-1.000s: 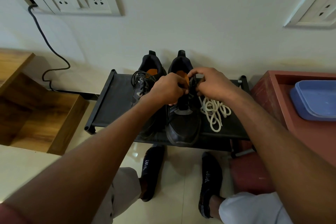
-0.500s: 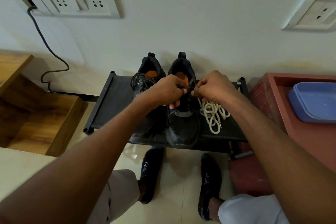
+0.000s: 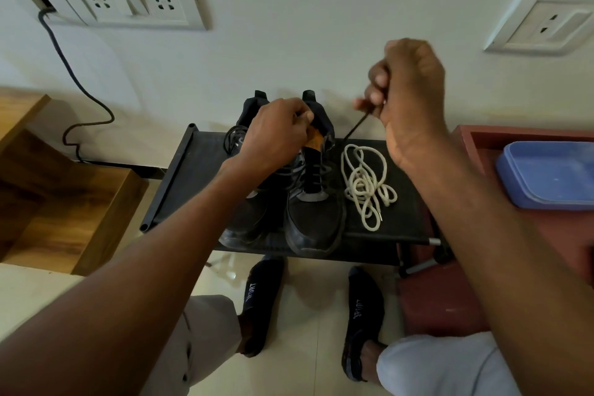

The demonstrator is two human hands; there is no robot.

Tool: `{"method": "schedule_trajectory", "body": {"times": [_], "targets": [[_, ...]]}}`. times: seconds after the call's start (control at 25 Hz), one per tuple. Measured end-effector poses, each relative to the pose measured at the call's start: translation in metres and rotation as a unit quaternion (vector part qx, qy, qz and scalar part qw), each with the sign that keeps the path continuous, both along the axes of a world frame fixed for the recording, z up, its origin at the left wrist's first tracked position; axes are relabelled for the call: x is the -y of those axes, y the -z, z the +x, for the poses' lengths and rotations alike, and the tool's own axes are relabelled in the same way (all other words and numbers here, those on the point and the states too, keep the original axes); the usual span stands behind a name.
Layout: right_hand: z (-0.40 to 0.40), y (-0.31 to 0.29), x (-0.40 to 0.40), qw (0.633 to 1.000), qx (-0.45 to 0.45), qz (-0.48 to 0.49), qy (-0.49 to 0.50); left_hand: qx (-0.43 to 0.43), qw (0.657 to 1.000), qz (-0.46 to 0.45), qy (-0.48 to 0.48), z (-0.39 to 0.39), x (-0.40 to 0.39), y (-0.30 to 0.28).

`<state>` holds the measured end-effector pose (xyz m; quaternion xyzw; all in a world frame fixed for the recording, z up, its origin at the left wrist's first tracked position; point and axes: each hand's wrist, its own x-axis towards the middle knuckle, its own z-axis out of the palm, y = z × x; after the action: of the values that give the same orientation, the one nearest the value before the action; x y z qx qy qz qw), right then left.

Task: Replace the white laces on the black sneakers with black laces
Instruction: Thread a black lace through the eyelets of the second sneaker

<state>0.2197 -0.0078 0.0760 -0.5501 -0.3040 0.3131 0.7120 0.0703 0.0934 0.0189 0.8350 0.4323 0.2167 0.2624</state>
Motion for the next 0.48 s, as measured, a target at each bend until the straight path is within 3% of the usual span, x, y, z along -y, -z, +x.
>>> {"method": "schedule_trajectory", "body": {"times": [0.04, 0.12, 0.16, 0.24, 0.32, 0.36, 0.44, 0.48], "targets": [[0.003, 0.011, 0.002, 0.985, 0.132, -0.107, -0.017, -0.007, 1.0, -0.006, -0.001, -0.001, 0.0, 0.001], [0.006, 0.038, 0.002, 0.855, 0.385, -0.329, -0.113, -0.031, 0.999, -0.008, 0.007, 0.0, 0.001, 0.004], [0.006, 0.05, 0.001, 0.795, 0.428, -0.397, -0.166, -0.041, 0.999, -0.006, 0.011, 0.0, 0.002, 0.004], [0.005, 0.064, -0.002, 0.76, 0.438, -0.433, -0.207, -0.051, 0.998, -0.001, 0.019, 0.0, 0.002, 0.003], [0.003, 0.063, -0.005, 0.78, 0.422, -0.417, -0.198, -0.059, 0.998, 0.003, 0.03, 0.0, 0.001, 0.004], [0.002, 0.06, -0.008, 0.81, 0.39, -0.396, -0.184, -0.065, 0.997, 0.004, 0.033, 0.0, 0.0, 0.005], [-0.001, 0.041, -0.009, 0.912, 0.256, -0.29, -0.136, -0.077, 0.997, 0.0, 0.033, -0.002, -0.001, 0.004], [-0.002, 0.026, -0.008, 0.964, 0.147, -0.189, -0.113, -0.082, 0.996, -0.006, 0.033, -0.003, -0.001, 0.004]]}}
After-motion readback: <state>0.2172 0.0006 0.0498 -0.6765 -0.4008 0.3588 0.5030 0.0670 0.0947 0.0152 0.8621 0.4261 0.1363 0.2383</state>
